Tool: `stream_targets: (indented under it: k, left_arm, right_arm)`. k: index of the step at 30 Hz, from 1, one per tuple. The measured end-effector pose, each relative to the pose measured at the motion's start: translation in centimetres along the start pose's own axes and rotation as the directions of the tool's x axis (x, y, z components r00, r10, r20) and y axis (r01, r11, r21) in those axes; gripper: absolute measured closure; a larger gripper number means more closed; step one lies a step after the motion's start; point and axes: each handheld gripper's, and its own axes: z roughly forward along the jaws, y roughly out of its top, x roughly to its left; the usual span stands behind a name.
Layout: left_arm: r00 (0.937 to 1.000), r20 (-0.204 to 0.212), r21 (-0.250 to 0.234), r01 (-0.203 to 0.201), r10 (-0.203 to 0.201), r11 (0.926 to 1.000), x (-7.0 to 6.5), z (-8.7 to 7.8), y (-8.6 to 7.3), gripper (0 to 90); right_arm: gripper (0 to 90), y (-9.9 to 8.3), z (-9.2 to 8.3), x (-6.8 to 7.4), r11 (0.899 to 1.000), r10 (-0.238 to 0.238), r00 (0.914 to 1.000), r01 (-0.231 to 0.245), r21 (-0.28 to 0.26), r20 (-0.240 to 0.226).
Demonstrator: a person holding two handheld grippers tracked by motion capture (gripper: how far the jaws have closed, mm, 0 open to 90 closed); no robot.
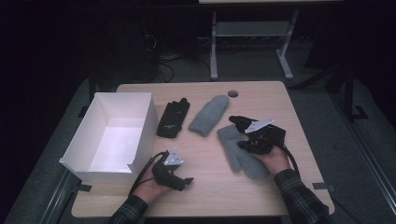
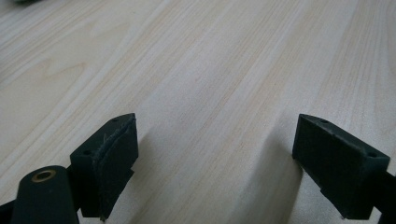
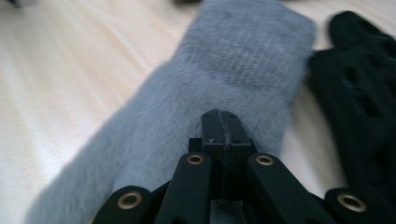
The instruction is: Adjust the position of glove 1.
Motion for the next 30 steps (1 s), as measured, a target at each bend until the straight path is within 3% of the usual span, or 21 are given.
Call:
stream_targets:
  k: [3, 6, 7, 12, 14, 15, 17, 18, 19, 21, 24, 25, 30]
  left_arm:
    - [1.0, 0.0, 0.003, 0.002, -0.002, 1.0, 0.1, 0.0, 0.1, 14.1]
    - [1.0, -0.001, -0.006, 0.004, -0.004, 1.0, 0.1, -0.2, 0.2, 15.6]
    - [1.0, -0.005, -0.015, 0.005, -0.005, 0.9999, 0.2, -0.4, 0.3, 15.8]
    - [0.9999, 0.007, -0.04, 0.013, -0.012, 0.9991, 0.3, -0.9, 0.8, 21.6]
    - [0.9999, 0.012, -0.058, 0.005, -0.004, 0.9983, 0.4, -1.0, 1.1, 28.7]
    - [0.9994, 0.032, -0.071, 0.017, -0.015, 0.9973, 0.4, -1.0, 1.8, 42.6]
    - [0.9994, 0.034, -0.06, 0.001, 0.001, 0.9982, 0.6, -1.0, 2.2, 57.5]
    - [0.9995, 0.033, -0.051, 0.001, 0.001, 0.9987, 0.5, -0.9, 2.6, 57.5]
    - [0.9995, 0.031, -0.042, -0.009, 0.01, 0.9991, 0.6, -0.7, 3.0, 73.6]
    - [0.9993, 0.032, -0.044, -0.019, 0.02, 0.9988, 0.7, -0.3, 3.9, 84.4]
    - [0.9976, 0.036, -0.046, -0.058, 0.06, 0.9973, 1.0, 0.7, 6.2, 89.4]
    - [0.9976, 0.036, -0.046, -0.058, 0.06, 0.9973, 1.0, 0.7, 6.2, 89.5]
    - [0.9971, 0.022, -0.088, -0.071, 0.073, 0.9936, 2.4, 2.7, 9.7, 89.5]
  right_arm:
    - [89.9, 0.2, 0.4, 1.1, 0.999, -0.042, 0.9974, 0.042, -0.002, -0.059]
    - [89.9, 0.2, 0.5, 1.5, 0.998, -0.057, 0.9954, 0.057, -0.003, -0.077]
    - [89.9, 0.3, 0.7, 2.2, 0.997, -0.075, 0.9918, 0.075, -0.006, -0.104]
    - [89.9, 0.4, 0.8, 3.5, 0.995, -0.099, 0.9879, 0.099, -0.003, -0.12]
    - [89.9, 0.5, 0.5, 3.7, 0.995, -0.095, 0.9896, 0.093, -0.018, -0.108]
    - [89.9, 0.4, -0.4, 3.6, 0.996, -0.08, 0.9904, 0.075, -0.046, -0.113]
    - [89.9, 0.2, -1.1, 3.9, 0.997, -0.065, 0.9901, 0.059, -0.054, -0.125]
    - [89.9, 0.2, -1.1, 3.9, 0.997, -0.065, 0.9901, 0.059, -0.054, -0.125]
    - [89.9, -0.1, -1.8, 4.5, 0.997, -0.069, 0.9902, 0.063, -0.052, -0.122]
    - [89.9, -0.3, -2.1, 4.7, 0.996, -0.073, 0.9898, 0.067, -0.052, -0.122]
    - [89.8, -1.1, -3.1, 5.3, 0.996, -0.07, 0.9889, 0.062, -0.063, -0.131]
    - [89.8, -1.1, -3.1, 5.3, 0.996, -0.07, 0.9889, 0.062, -0.063, -0.131]
    - [89.8, -1.5, -3.5, 5.7, 0.996, -0.074, 0.9891, 0.068, -0.052, -0.127]
